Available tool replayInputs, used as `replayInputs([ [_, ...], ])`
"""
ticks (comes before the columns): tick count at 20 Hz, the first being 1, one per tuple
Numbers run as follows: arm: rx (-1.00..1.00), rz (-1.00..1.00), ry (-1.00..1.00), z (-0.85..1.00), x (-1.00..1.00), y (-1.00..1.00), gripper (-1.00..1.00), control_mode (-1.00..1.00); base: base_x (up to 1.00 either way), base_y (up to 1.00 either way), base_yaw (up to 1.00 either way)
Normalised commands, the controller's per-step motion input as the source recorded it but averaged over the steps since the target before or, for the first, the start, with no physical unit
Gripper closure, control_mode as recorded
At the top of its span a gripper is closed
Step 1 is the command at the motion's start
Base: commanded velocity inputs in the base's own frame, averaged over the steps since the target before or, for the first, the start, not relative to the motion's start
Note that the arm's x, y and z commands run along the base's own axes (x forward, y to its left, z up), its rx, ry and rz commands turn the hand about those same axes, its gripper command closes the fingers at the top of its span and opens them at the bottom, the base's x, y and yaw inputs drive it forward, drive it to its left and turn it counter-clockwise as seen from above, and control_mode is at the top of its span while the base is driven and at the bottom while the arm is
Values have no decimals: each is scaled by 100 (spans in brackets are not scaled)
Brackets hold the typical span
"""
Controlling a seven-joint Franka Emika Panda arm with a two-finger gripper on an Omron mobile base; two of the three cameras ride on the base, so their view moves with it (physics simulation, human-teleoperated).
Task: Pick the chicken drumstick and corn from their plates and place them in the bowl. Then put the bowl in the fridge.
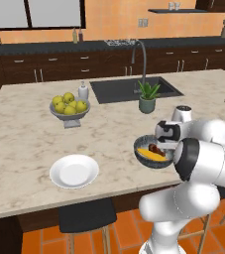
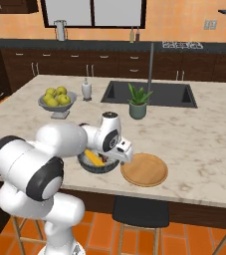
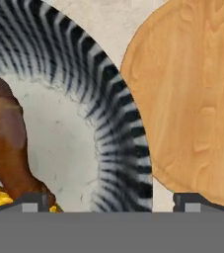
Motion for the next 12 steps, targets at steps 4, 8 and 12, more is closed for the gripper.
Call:
replayInputs([
  [4,0,-5,0,-17,15,-15,-100,-100,0,0,0],
  [8,0,-4,0,-17,1,3,-100,-100,0,0,0],
  [12,0,-3,0,-6,0,16,100,-100,0,0,0],
])
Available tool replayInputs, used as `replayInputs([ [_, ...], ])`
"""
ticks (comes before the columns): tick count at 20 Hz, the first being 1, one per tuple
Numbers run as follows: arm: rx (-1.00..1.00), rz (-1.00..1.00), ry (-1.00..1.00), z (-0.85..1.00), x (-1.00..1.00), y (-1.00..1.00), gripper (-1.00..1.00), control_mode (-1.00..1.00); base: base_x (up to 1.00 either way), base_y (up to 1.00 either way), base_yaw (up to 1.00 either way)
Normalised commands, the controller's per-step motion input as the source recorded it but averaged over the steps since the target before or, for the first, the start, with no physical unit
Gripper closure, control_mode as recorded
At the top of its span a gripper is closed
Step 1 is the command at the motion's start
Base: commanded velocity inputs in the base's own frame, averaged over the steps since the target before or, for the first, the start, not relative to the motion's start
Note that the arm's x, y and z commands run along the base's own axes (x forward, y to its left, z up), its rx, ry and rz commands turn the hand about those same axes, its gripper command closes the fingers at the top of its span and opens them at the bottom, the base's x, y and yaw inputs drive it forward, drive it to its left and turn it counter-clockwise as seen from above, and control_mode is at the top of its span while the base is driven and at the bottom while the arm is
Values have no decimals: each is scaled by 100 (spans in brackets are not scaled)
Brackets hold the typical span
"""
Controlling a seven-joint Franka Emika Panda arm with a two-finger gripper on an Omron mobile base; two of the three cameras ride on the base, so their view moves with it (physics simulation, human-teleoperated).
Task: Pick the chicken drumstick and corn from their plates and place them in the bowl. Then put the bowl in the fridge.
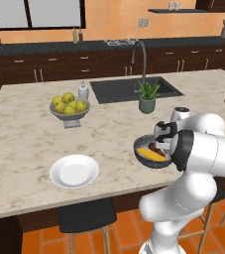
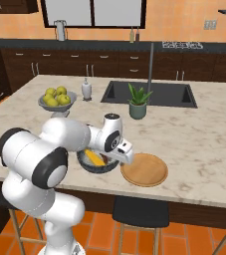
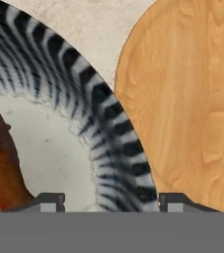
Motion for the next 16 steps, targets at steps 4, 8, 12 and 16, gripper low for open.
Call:
replayInputs([
  [4,3,-3,0,-7,0,3,100,-100,0,0,0],
  [8,13,-2,0,-1,0,1,100,-100,0,0,0],
  [12,13,0,-1,41,-14,0,100,-100,0,0,0],
  [16,4,-2,0,96,-41,0,100,-100,0,0,0],
])
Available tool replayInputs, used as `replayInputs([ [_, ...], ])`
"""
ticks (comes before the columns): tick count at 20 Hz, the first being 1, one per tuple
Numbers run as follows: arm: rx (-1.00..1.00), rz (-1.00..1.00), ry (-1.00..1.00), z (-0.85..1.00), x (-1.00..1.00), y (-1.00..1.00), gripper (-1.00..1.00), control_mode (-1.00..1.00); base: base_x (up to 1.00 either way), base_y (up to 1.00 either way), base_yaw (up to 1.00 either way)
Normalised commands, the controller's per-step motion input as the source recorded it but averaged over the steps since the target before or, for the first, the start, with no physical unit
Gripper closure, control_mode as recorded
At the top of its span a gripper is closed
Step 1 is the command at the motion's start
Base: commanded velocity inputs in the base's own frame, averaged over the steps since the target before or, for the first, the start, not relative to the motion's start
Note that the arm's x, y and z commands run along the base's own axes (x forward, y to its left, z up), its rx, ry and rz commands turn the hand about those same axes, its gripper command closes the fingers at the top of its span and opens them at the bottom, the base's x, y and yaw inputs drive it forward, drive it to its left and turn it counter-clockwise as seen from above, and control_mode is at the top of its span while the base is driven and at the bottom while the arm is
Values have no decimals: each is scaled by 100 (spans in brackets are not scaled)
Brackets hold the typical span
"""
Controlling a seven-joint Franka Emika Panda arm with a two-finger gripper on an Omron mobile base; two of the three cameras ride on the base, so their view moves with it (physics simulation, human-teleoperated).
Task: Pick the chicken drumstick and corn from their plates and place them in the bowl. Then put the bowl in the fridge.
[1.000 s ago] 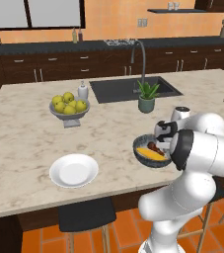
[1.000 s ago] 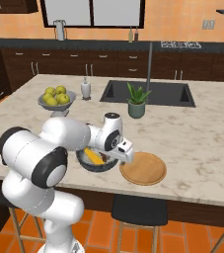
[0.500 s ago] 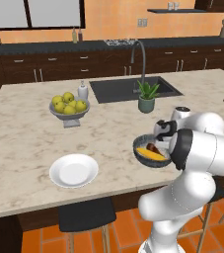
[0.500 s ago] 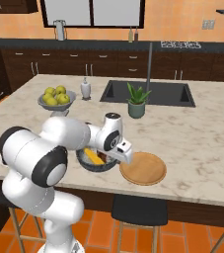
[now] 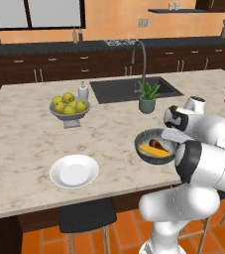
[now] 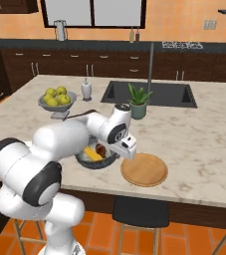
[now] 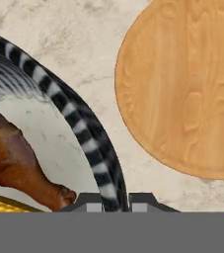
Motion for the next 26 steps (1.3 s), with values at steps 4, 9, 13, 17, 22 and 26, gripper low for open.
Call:
replayInputs([
  [4,2,-6,0,91,-40,0,100,-100,0,0,0],
  [9,3,-15,1,63,-88,7,100,-100,0,0,0],
  [13,4,-34,0,42,-82,60,100,-100,0,0,0],
  [17,2,-19,-3,17,-85,90,100,-100,0,0,0],
  [22,0,-10,-4,1,-95,63,100,-100,0,0,0],
  [26,1,-4,-1,-3,-66,18,100,-100,0,0,0],
])
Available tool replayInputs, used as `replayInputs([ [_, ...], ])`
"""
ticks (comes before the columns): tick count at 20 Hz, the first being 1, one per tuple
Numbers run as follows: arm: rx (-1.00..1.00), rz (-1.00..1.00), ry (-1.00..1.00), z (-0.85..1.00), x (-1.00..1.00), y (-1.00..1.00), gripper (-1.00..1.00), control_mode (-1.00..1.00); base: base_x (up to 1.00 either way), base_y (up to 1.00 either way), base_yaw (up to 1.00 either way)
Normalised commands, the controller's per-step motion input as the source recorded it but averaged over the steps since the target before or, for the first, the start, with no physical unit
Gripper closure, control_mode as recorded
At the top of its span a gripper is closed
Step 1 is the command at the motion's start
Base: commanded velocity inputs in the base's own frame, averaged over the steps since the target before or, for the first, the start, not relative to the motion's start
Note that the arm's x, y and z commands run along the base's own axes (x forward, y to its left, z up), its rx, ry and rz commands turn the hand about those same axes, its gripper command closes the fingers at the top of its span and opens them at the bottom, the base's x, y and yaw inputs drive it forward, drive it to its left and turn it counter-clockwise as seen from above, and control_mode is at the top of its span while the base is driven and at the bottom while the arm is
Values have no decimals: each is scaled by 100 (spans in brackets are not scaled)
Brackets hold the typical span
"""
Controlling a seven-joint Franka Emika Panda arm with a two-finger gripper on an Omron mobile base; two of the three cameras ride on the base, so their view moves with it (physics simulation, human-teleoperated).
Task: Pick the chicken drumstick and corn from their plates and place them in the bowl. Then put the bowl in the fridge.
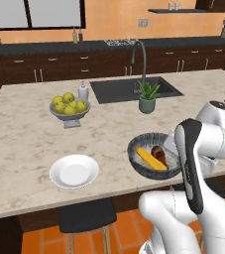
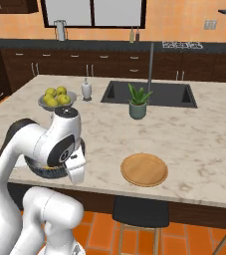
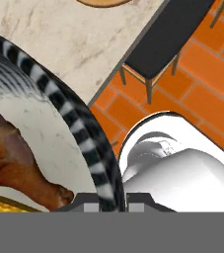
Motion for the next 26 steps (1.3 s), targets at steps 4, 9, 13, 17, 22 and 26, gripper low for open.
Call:
replayInputs([
  [4,1,-2,-3,-8,-15,0,100,-100,0,0,0],
  [9,0,0,0,0,0,0,100,-100,0,0,0],
  [13,0,0,0,0,0,0,100,-100,0,0,0],
  [17,0,0,-1,0,-10,0,100,100,-50,-2,0],
  [22,0,0,0,0,0,0,100,100,-48,-25,-32],
  [26,0,0,0,0,0,0,100,100,14,-26,-58],
])
